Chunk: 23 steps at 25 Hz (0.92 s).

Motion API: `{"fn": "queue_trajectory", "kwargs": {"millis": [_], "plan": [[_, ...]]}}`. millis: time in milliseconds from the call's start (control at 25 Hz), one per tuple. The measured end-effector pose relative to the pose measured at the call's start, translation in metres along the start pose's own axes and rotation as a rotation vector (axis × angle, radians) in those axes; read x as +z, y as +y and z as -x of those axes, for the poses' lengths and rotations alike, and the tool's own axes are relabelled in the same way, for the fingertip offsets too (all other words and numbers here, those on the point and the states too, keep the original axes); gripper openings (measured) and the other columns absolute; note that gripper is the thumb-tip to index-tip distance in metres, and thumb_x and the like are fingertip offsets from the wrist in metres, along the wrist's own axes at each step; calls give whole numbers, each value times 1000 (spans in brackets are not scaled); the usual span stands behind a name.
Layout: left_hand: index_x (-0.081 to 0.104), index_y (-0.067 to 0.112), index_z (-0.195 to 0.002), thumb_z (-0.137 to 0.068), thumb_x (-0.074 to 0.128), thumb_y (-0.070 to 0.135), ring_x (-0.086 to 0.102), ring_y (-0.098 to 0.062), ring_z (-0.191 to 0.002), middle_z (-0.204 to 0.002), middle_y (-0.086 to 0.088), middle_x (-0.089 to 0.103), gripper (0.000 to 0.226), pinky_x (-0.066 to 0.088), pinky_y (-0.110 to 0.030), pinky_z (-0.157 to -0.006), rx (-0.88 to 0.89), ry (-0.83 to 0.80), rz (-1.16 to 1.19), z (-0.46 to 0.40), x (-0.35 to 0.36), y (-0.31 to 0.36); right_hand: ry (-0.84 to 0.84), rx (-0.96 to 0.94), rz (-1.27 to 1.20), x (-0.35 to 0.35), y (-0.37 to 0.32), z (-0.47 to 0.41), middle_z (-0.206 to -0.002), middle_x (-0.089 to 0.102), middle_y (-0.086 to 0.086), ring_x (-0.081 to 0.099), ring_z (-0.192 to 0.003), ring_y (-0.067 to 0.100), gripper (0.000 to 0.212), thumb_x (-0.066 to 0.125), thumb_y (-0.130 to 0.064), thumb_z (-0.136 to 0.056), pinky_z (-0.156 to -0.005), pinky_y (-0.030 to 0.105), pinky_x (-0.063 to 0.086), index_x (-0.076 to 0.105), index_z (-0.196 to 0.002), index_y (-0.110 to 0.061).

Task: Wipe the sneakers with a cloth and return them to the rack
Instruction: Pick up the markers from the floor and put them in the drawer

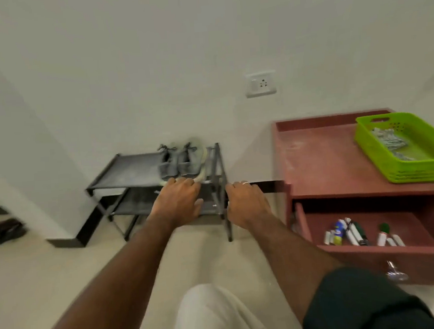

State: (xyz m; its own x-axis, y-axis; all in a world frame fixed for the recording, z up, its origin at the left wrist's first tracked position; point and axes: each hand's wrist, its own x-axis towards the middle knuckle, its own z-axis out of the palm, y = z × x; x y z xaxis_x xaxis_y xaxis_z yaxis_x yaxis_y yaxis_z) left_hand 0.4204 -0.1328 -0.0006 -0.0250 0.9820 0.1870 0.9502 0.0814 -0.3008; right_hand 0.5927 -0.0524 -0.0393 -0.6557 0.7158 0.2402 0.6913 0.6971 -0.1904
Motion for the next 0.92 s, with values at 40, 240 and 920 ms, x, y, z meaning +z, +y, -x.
{"fn": "queue_trajectory", "kwargs": {"millis": [40, 240, 920], "plan": [[64, 16, -101, -89, 54, 41, 63, -28, -103, -106, -8, 68, 30, 46, -42, -91, -49, -9, -10, 17, 5, -25, -35, -27, -7, 8, -31, -10, -117, 62, 8, 56, -111, 29, 34, 57, -21, -82, -92, 41, 44, 54, -116, -16], [61, 19, -121, -94, 51, 45, 58, -21, -119, -125, -2, 64, 39, 39, -42, -106, -217, -133, -20, 101, 50, -114, -168, -144, -12, 79, -172, -27, -141, 49, 9, 46, -130, 28, 50, 57, -22, -85, -110, 44, 36, 50, -134, -14], [54, 14, -139, -94, 59, 29, 59, -29, -121, -135, -6, 62, 47, 50, -39, -100, -1015, -405, 657, 291, 331, -132, -810, -200, -241, 325, -296, 33, -132, 55, 7, 56, -120, 26, 49, 57, -3, -89, -91, 33, 49, 48, -136, -14]]}}
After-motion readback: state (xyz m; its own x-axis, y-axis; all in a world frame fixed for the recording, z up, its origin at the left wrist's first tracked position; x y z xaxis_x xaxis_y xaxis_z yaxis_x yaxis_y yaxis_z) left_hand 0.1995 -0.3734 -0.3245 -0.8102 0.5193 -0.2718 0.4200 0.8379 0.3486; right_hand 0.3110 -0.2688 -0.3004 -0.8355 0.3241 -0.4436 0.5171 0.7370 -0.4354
